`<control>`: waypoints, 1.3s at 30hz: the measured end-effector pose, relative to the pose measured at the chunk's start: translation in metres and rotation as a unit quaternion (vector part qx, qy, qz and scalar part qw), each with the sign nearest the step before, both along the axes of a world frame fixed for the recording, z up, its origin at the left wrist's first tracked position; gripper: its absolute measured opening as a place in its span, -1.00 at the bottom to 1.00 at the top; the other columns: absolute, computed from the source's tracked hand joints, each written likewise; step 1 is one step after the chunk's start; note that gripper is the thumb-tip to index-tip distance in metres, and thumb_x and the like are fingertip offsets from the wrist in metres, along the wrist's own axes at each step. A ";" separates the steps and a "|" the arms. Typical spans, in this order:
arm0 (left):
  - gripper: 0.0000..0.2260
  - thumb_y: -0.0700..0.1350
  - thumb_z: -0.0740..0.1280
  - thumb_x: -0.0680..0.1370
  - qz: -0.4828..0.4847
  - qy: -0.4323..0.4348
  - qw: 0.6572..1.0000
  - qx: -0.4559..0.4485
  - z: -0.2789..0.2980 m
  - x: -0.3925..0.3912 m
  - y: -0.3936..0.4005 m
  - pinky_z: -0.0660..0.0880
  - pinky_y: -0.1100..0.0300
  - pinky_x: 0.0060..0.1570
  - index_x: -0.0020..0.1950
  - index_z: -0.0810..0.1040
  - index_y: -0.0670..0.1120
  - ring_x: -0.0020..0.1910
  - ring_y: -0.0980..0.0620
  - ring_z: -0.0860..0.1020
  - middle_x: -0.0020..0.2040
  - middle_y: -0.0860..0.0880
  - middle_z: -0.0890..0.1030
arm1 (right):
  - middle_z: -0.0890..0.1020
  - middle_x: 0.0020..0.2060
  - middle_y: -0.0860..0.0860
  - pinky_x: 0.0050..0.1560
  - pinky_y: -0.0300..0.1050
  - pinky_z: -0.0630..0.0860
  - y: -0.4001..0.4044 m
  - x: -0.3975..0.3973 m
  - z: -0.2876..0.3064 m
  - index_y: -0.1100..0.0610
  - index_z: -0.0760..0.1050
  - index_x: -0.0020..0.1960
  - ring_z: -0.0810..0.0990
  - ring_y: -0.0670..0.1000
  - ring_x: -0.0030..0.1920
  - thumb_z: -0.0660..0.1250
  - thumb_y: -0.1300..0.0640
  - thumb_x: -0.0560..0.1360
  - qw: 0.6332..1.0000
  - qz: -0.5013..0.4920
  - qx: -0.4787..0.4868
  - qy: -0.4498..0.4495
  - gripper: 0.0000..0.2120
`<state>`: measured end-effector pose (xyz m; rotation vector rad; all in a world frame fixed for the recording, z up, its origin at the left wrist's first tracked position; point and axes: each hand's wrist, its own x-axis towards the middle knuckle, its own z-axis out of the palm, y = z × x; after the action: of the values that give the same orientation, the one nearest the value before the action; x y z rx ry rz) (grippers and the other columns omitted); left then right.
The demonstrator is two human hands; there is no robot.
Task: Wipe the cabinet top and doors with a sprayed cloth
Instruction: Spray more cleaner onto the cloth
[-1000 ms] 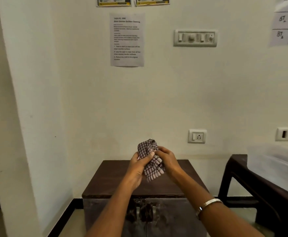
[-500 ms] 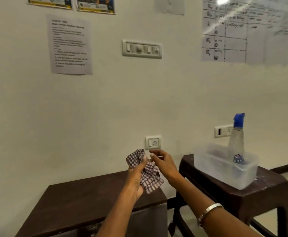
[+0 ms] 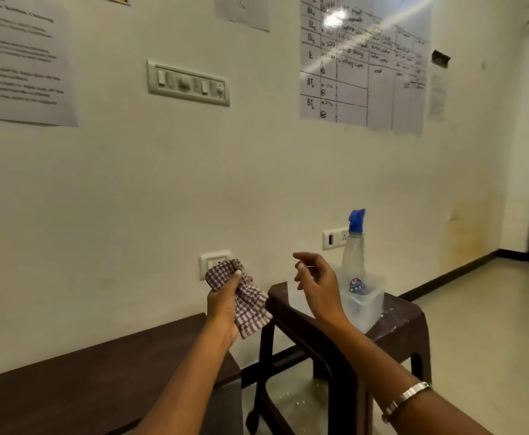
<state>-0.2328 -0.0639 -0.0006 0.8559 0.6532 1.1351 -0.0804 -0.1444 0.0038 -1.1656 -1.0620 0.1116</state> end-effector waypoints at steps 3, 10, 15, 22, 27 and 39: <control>-0.79 -0.13 0.48 0.43 -0.002 0.005 1.000 0.005 0.003 0.022 -0.004 0.62 0.02 -0.18 -0.03 0.62 -0.23 -0.24 -0.13 0.65 -0.13 -0.19 0.67 | 0.60 -0.06 0.04 -0.14 -0.21 0.58 -0.017 0.026 0.006 -0.02 0.51 0.09 0.58 0.00 -0.13 0.23 0.24 0.61 0.998 -0.051 0.034 0.012 -0.81; -0.59 -0.12 0.55 0.35 -0.019 0.008 1.000 0.003 0.010 0.065 -0.014 0.58 -0.13 0.04 0.11 0.60 -0.28 -0.06 -0.22 0.64 0.00 -0.25 0.66 | 0.59 -0.02 0.05 -0.01 -0.10 0.58 -0.042 0.081 0.013 0.06 0.48 0.12 0.58 0.09 -0.04 0.26 0.20 0.60 0.988 -0.152 0.027 0.024 -0.88; -0.56 -0.11 0.58 0.31 -0.033 0.012 0.999 -0.011 0.014 0.088 -0.013 0.58 -0.10 0.07 0.10 0.61 -0.26 -0.03 -0.20 0.64 0.01 -0.23 0.67 | 0.49 0.18 0.14 0.06 -0.10 0.54 -0.033 0.118 0.022 0.19 0.40 0.28 0.51 0.02 0.03 0.37 0.05 0.54 0.974 -0.221 -0.051 0.016 -0.62; -0.62 0.05 0.43 0.46 -0.068 -0.029 0.997 -0.034 0.020 0.101 -0.001 0.57 -0.04 0.02 0.13 0.58 -0.19 -0.11 -0.12 0.62 0.00 -0.18 0.65 | 0.31 0.43 0.16 0.33 0.13 0.42 -0.003 0.147 0.052 0.19 0.09 0.53 0.40 0.14 0.35 0.45 -0.04 0.46 0.983 -0.135 -0.114 0.053 -0.18; -0.46 0.27 0.20 0.53 -0.099 -0.120 0.988 -0.010 0.022 0.105 0.014 0.48 -0.10 0.12 0.15 0.57 -0.20 -0.09 -0.12 0.59 0.00 -0.19 0.61 | 0.45 0.29 0.11 0.22 -0.01 0.43 0.023 0.153 0.062 0.17 0.06 0.55 0.49 0.09 0.19 0.45 0.02 0.48 0.983 -0.104 -0.107 0.104 -0.18; -0.37 0.29 0.05 0.57 -0.085 -0.114 0.990 -0.014 0.011 0.096 0.035 0.47 -0.14 0.13 0.27 0.52 -0.21 0.00 -0.21 0.58 0.17 -0.30 0.57 | 0.53 -0.20 0.02 -0.22 -0.10 0.48 0.055 0.161 0.053 0.11 0.38 0.09 0.51 -0.01 -0.28 0.36 0.13 0.47 0.972 -0.170 -0.105 0.127 -0.75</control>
<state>-0.1372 -0.0293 0.0108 0.7299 0.3993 1.0471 0.0806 -0.0895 0.0573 -1.4664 -0.6257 0.1026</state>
